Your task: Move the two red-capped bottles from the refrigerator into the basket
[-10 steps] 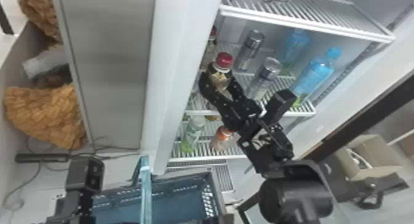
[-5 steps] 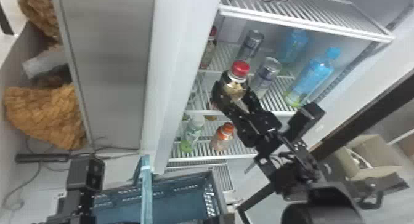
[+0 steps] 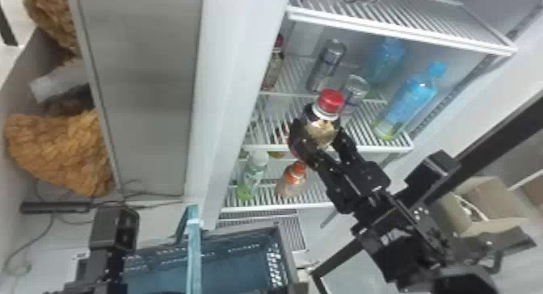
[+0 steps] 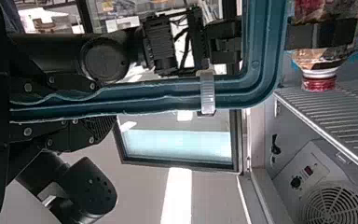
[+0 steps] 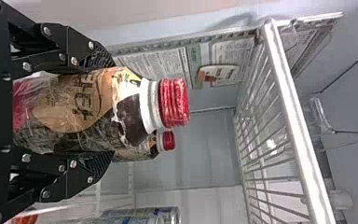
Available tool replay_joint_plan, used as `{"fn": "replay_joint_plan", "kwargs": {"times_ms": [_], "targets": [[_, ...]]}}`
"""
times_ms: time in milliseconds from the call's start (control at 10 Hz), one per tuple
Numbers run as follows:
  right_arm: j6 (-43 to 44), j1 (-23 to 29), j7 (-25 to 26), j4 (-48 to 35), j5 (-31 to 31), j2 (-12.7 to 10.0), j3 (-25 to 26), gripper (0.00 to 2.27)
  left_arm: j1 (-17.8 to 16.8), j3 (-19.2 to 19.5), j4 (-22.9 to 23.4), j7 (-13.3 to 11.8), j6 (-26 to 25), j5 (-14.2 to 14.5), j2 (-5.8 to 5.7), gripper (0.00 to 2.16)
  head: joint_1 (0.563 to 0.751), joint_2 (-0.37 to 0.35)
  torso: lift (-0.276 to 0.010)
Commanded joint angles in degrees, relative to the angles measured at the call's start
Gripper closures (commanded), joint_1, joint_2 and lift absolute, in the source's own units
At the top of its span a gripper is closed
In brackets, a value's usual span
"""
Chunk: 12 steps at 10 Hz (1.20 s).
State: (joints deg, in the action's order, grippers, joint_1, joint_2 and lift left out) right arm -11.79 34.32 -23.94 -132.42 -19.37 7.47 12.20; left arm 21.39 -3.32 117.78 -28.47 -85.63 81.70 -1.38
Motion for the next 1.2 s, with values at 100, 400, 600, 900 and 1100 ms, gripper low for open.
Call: {"fn": "replay_joint_plan", "kwargs": {"times_ms": [100,400,600,900,1100], "targets": [[-1.57,4.20,-0.84,-4.62,-1.88,0.18,-0.09,1.28,-0.02,-0.22,-0.15,-0.01,0.00,0.00,-0.02,1.21,0.695,-0.350,0.000],[-5.78,8.28,-3.48,-9.68,-3.26,1.14,-0.09,1.28,-0.16,-0.22,-0.29,-0.01,0.00,0.11,-0.02,1.21,0.695,-0.350,0.000],[-6.77,10.25,-5.50,-10.67,-4.74,1.41,-0.43,1.28,-0.02,-0.33,-0.43,-0.01,0.00,0.23,-0.02,1.21,0.695,-0.350,0.000],[-9.30,10.81,-7.26,-10.81,-7.60,2.02,-2.95,1.28,-0.02,-0.22,-0.43,-0.01,0.00,0.23,-0.02,1.21,0.695,-0.350,0.000],[-11.69,10.67,-8.58,-12.21,-8.40,2.20,-4.89,1.28,-0.02,-0.22,-0.43,-0.01,0.00,0.23,0.15,1.21,0.695,-0.350,0.000]]}}
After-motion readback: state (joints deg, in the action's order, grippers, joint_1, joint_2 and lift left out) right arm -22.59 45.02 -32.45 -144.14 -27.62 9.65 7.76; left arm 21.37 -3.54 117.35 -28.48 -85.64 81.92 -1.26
